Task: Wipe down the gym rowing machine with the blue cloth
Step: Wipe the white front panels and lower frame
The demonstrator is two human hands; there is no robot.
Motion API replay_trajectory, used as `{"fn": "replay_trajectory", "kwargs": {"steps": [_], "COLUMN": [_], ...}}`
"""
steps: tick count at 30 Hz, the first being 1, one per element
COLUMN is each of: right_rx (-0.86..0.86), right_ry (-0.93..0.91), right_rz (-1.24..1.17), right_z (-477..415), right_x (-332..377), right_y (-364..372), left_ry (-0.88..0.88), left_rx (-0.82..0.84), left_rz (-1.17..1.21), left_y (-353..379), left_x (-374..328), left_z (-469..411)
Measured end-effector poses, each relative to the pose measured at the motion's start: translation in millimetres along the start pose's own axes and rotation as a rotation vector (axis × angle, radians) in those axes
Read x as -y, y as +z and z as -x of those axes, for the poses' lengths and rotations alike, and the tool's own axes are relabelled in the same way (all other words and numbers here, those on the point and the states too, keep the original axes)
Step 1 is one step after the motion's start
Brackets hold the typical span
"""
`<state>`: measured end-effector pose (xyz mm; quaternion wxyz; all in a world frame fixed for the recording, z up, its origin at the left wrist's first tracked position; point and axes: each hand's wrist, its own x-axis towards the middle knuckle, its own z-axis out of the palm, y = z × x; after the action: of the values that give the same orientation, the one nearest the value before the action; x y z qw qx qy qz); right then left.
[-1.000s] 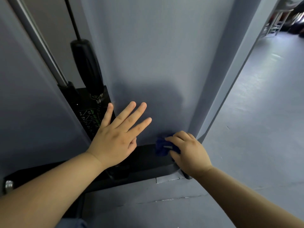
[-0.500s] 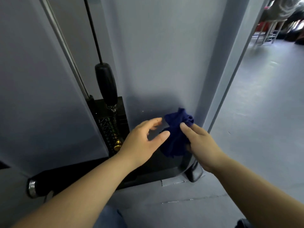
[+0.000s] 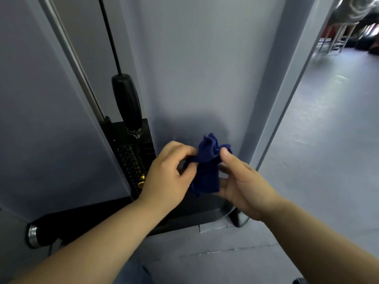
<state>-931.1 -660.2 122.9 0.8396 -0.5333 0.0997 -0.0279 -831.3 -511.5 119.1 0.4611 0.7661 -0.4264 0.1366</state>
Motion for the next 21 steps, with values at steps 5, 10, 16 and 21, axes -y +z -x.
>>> {"fn": "replay_trajectory", "kwargs": {"steps": [5, 10, 16, 21], "right_rx": [0.082, -0.150, -0.427, -0.639], "right_ry": [-0.022, -0.249, -0.350, -0.416], "right_rz": [-0.304, 0.028, 1.073, 1.193], "right_z": [1.6, -1.0, -9.9, -32.1], "right_x": [21.0, 31.5, -12.7, -108.2], "right_y": [-6.0, -19.0, -45.8, -65.7], "left_ry": [0.015, 0.043, 0.612, 0.759], "left_rx": [0.027, 0.165, 0.287, 0.409], "left_rz": [0.269, 0.143, -0.742, -1.090], "left_y": [3.2, 7.9, 17.7, 25.3], "left_x": [-22.9, -35.3, 47.3, 101.6], "left_z": [-11.1, -21.5, -9.1, 18.3]}}
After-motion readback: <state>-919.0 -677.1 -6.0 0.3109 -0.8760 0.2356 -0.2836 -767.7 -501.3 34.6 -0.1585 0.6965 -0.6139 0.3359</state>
